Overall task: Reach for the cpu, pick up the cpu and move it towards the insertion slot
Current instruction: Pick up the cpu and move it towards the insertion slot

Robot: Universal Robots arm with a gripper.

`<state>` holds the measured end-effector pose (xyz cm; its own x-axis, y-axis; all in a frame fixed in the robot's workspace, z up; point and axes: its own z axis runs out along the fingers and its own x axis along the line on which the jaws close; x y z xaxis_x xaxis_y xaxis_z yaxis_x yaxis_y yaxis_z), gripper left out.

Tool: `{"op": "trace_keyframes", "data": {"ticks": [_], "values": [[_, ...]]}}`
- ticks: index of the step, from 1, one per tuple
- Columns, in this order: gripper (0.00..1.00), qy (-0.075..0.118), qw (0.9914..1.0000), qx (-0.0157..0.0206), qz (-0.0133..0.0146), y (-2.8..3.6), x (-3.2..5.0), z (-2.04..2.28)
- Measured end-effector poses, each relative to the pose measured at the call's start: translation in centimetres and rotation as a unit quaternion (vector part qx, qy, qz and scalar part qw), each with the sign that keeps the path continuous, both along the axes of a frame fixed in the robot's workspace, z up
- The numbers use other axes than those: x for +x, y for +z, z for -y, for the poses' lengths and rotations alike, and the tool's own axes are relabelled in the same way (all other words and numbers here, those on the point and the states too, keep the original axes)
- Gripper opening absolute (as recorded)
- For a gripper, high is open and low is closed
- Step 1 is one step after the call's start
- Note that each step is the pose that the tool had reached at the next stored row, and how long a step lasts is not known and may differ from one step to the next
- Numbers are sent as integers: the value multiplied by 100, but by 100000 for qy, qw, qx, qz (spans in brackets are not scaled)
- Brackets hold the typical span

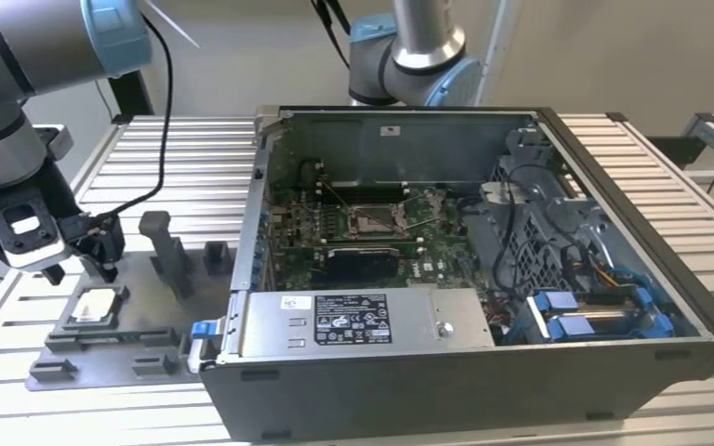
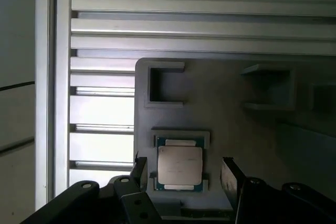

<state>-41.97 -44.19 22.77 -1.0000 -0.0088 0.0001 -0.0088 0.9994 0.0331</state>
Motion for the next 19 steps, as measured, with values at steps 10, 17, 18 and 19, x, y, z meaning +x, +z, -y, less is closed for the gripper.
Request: {"op": "trace_keyframes", "data": {"ticks": [10, 17, 18, 19], "values": [[100, -3, 100000, 5, 3, -98, -3, 47], [100, -4, 100000, 4, 6, -170, -8, 75], [100, 0, 100000, 3, 5, -191, -8, 76], [100, 1, 100000, 3, 5, -203, -9, 77]]}}
